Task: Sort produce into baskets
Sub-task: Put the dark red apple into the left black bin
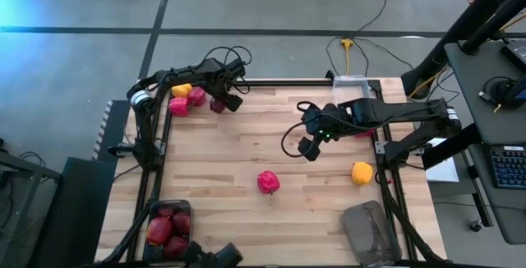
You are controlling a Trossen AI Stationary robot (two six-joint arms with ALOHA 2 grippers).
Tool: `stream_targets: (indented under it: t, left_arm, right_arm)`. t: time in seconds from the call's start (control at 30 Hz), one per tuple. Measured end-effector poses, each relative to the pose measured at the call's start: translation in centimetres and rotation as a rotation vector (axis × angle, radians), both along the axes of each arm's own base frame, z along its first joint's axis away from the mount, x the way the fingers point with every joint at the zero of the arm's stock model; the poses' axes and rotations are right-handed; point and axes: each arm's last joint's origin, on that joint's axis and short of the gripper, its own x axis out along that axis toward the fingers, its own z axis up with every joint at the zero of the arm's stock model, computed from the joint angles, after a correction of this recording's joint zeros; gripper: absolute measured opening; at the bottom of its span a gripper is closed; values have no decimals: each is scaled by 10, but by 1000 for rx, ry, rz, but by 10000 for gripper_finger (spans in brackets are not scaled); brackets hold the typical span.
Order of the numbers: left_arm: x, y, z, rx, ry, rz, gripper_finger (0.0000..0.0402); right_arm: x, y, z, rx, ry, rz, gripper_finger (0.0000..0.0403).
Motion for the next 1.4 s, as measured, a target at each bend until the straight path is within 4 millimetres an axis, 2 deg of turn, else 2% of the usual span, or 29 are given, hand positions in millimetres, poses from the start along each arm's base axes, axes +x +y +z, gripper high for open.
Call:
stream_targets:
  t: [0.1,0.23,0.4,0.5,0.67,0.83,0.9,1.0,1.17,1.3,1.4]
  left_arm:
    - [5,-22,27,42,-61,-24,279]
    - [12,-61,72,126,-196,-102,280]
    - [15,-100,112,210,-408,-279,281]
    - [6,-134,135,192,-529,-397,281]
    - [-29,-218,162,41,-709,-680,281]
    - [-73,-298,158,-82,-765,-766,281]
    - [-91,-325,149,-95,-761,-777,281]
    - [-115,-354,134,-115,-760,-744,281]
    - [-135,-385,108,-186,-701,-692,281]
    - [-142,-399,101,-208,-681,-697,281]
    - [-151,-402,94,-202,-601,-681,285]
  right_arm:
    - [-4,-1,4,-47,-3,35,365]
    - [-9,-2,9,-121,-14,60,365]
    - [-12,21,14,-214,-47,88,365]
    - [-7,44,13,-221,-118,126,365]
    - [8,80,9,-234,-262,130,365]
    - [21,128,4,-246,-406,145,365]
    - [23,145,-2,-229,-424,138,365]
    - [29,165,-8,-161,-460,100,365]
    - [38,209,-25,-45,-468,81,365]
    - [51,237,-34,33,-481,49,365]
    - [67,252,-36,54,-487,54,365]
